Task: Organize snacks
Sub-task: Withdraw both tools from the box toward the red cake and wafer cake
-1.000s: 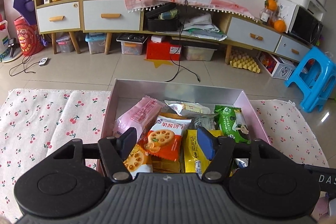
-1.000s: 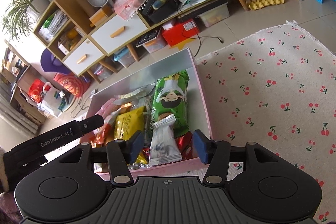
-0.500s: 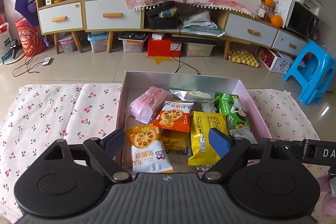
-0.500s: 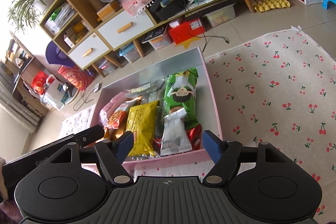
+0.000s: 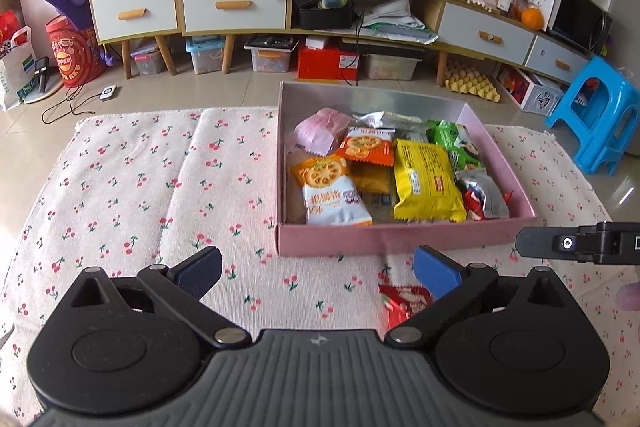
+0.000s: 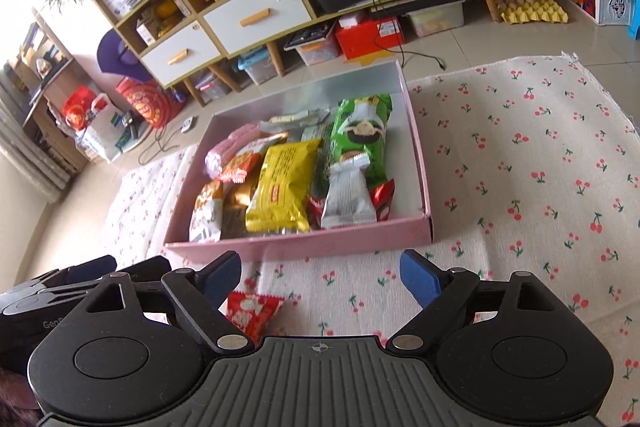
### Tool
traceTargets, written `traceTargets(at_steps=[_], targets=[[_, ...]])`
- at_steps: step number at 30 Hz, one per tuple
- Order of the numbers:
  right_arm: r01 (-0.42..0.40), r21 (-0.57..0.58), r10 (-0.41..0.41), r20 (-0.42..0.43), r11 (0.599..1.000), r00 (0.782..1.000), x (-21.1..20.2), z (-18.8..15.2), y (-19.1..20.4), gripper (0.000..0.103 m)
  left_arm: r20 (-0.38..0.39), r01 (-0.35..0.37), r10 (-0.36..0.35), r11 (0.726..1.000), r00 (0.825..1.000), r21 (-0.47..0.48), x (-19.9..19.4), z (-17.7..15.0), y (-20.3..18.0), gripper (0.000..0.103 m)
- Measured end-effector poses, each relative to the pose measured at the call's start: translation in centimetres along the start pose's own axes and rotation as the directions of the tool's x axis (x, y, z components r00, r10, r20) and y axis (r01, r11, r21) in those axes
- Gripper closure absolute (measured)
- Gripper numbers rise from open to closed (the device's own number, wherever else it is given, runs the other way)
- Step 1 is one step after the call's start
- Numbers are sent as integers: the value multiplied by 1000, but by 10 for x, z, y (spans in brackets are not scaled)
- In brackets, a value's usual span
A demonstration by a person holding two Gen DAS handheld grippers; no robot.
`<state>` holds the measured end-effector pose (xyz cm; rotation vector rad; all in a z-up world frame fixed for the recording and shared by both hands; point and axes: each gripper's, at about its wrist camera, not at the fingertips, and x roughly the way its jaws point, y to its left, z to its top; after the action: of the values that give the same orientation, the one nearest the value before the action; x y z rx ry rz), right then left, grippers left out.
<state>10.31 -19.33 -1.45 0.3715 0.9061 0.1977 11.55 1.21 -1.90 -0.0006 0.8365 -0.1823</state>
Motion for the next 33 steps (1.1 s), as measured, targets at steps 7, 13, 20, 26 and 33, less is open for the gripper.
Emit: traceTargets(at_steps=[7, 13, 20, 26, 33], targets=[[18, -9, -19, -40, 1000, 999, -3, -15, 3, 15, -33, 19, -18, 999, 999, 46, -7, -27, 3, 1], [47, -53, -50, -68, 998, 996, -2, -29, 6, 15, -43, 61, -57, 994, 997, 93, -15, -45, 6, 1], [70, -80, -79, -108, 994, 991, 4, -43, 11, 15, -43, 139, -133, 975, 990, 172, -21, -67, 3, 1], [86, -95, -98, -134, 992, 986, 12, -49, 15, 15, -55, 219, -212, 944, 976, 246, -22, -82, -4, 1], [85, -53, -92, -152, 995, 984, 21, -48, 17, 15, -69, 269, -261, 902, 963, 338, -23, -94, -17, 6]])
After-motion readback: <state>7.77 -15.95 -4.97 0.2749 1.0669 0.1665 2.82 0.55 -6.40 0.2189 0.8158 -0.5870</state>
